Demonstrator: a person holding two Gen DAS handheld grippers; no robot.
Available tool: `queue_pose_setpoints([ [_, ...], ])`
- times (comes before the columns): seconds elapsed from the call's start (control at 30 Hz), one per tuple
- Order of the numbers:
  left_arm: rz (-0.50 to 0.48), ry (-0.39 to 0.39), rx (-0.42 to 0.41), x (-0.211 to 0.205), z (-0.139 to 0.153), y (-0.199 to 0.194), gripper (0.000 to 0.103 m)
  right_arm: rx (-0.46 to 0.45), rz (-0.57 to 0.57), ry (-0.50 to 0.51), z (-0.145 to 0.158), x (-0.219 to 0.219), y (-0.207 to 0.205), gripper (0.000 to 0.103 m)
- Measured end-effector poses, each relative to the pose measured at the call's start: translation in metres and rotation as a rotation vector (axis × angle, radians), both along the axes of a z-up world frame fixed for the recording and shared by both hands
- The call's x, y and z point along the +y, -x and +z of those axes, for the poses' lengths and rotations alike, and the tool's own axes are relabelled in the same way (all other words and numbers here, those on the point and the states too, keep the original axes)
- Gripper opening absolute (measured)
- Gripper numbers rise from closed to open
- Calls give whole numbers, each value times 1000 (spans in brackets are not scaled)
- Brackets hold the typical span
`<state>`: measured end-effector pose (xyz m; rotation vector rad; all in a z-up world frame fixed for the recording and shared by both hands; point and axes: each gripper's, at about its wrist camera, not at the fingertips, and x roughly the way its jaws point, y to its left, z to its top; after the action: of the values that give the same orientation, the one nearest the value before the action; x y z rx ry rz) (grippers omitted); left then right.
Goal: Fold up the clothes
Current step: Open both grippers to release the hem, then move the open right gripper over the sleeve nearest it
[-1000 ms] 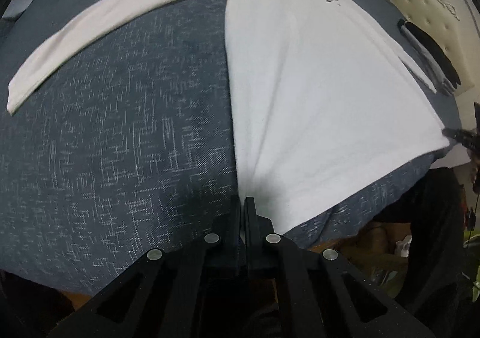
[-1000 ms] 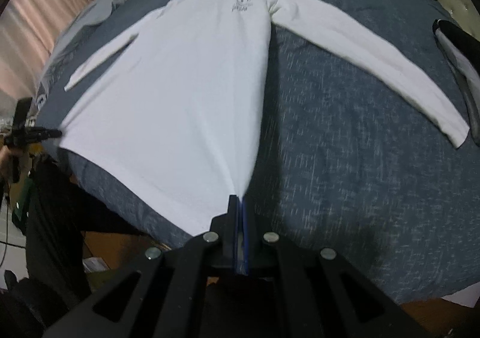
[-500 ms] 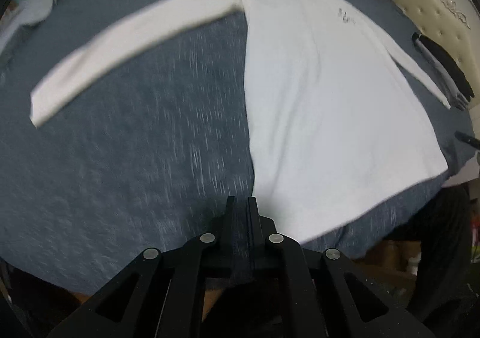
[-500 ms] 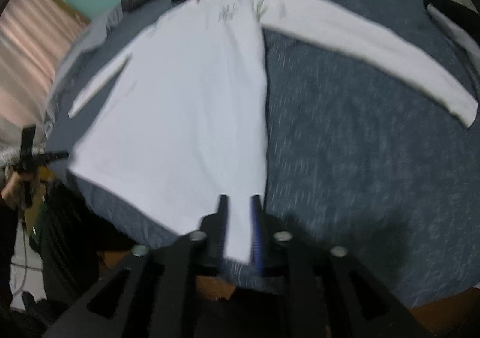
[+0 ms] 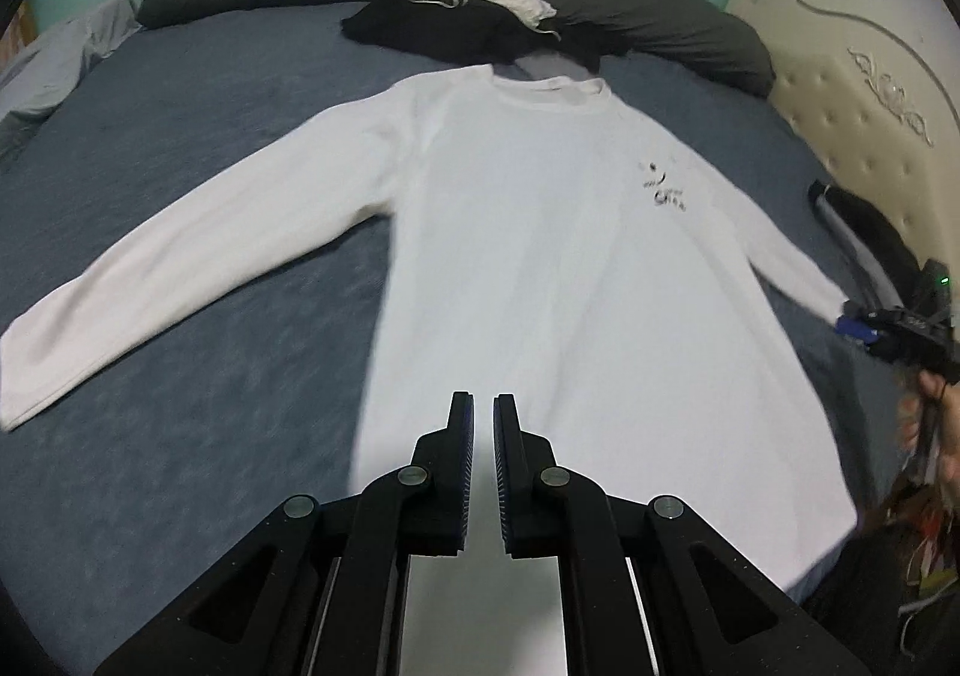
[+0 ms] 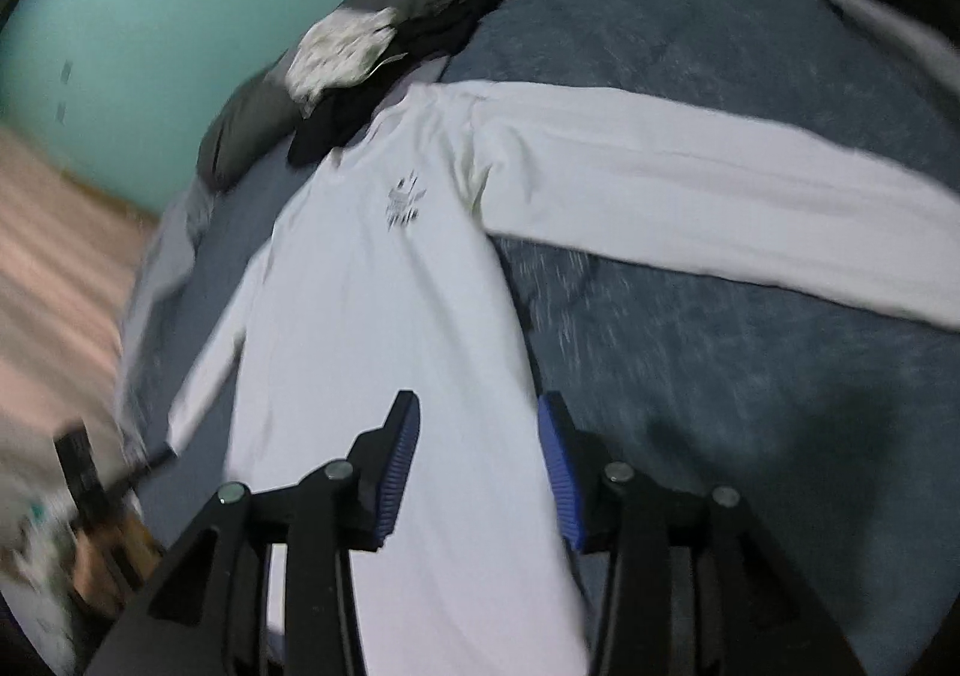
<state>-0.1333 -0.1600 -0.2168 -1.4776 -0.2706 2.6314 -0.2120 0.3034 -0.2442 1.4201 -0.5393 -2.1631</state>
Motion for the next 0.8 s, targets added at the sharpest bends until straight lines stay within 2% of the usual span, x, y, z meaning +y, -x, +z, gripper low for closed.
queue_pose_setpoints([
  [0.1, -3, -5, 12, 14, -15, 27, 7, -40, -87, 65, -21, -5, 27, 51],
  [0.23, 4, -44, 31, 25, -28, 48, 7, -83, -183, 127, -47, -13, 59, 51],
  [0.4, 9, -72, 57, 30, -40, 66, 7, -88, -271, 164, -66, -17, 87, 51],
  [0.63, -13, -90, 47, 38, -64, 77, 7, -103, -319, 186, -85, -24, 106, 50],
  [0.73, -19, -103, 37, 40, -70, 81, 7, -92, -336, 186, -90, -24, 106, 38],
  [0.77, -20, -105, 36, 41, -71, 82, 7, -89, -336, 177, -92, -24, 106, 30],
  [0.8, -23, -106, 36, 42, -72, 83, 7, -85, -338, 168, -92, -23, 106, 16],
])
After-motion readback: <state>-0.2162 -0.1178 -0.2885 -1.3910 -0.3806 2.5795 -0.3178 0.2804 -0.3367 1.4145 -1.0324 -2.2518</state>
